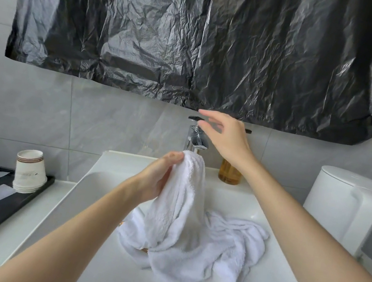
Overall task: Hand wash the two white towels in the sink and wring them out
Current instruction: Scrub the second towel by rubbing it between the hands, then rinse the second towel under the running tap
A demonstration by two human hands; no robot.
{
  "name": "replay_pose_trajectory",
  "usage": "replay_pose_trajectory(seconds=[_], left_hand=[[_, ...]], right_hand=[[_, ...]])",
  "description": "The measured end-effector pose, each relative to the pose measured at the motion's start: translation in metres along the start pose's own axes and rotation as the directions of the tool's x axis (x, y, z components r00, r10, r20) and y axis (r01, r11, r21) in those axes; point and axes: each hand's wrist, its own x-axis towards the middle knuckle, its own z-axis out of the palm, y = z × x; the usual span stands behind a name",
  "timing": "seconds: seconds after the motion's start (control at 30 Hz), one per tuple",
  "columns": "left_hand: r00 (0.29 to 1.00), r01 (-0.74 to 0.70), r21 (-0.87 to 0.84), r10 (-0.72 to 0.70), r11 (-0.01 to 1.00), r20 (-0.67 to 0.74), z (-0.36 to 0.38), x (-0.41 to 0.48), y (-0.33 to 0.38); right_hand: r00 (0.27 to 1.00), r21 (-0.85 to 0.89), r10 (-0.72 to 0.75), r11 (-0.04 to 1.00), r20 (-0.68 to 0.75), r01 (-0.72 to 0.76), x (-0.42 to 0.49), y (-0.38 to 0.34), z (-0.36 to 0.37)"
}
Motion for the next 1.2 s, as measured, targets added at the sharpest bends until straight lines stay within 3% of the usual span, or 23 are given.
replay_pose_trajectory(seconds=[0.07,0.37,0.77,0.87,1.0,1.1,1.13,1.2], left_hand=[[1.000,-0.003,-0.013,0.003,1.000,0.000,0.001,0.001,-0.002],[0.999,-0.008,-0.053,0.010,0.999,0.042,0.008,0.006,-0.004],[1.000,-0.007,-0.069,0.009,0.998,0.019,0.008,0.005,-0.003],[1.000,-0.013,-0.050,0.013,0.999,0.006,0.011,0.005,-0.003],[1.000,-0.024,-0.020,0.024,1.000,0.012,0.012,0.004,-0.006],[1.000,-0.024,0.002,0.024,1.000,-0.015,0.012,0.007,-0.007],[1.000,-0.022,0.015,0.022,1.000,-0.022,0.012,0.009,-0.007],[0.999,-0.026,0.053,0.028,0.998,-0.024,0.014,0.012,-0.004]], right_hand=[[0.999,-0.094,-0.031,0.995,0.041,0.035,0.009,0.001,0.006],[0.975,-0.298,-0.219,0.933,-0.023,0.203,0.025,0.016,0.021],[0.993,-0.273,-0.098,0.959,-0.061,0.077,0.033,0.008,0.024],[0.997,-0.164,-0.038,0.986,-0.066,0.027,0.029,0.002,0.021],[0.990,0.169,0.111,0.981,-0.084,-0.096,0.010,0.007,0.015],[0.883,0.385,0.393,0.880,-0.259,-0.279,-0.019,0.031,0.023],[0.846,0.413,0.474,0.840,-0.243,-0.352,-0.028,0.037,0.024],[0.818,0.415,0.575,0.749,-0.020,-0.516,-0.042,0.045,0.029]])
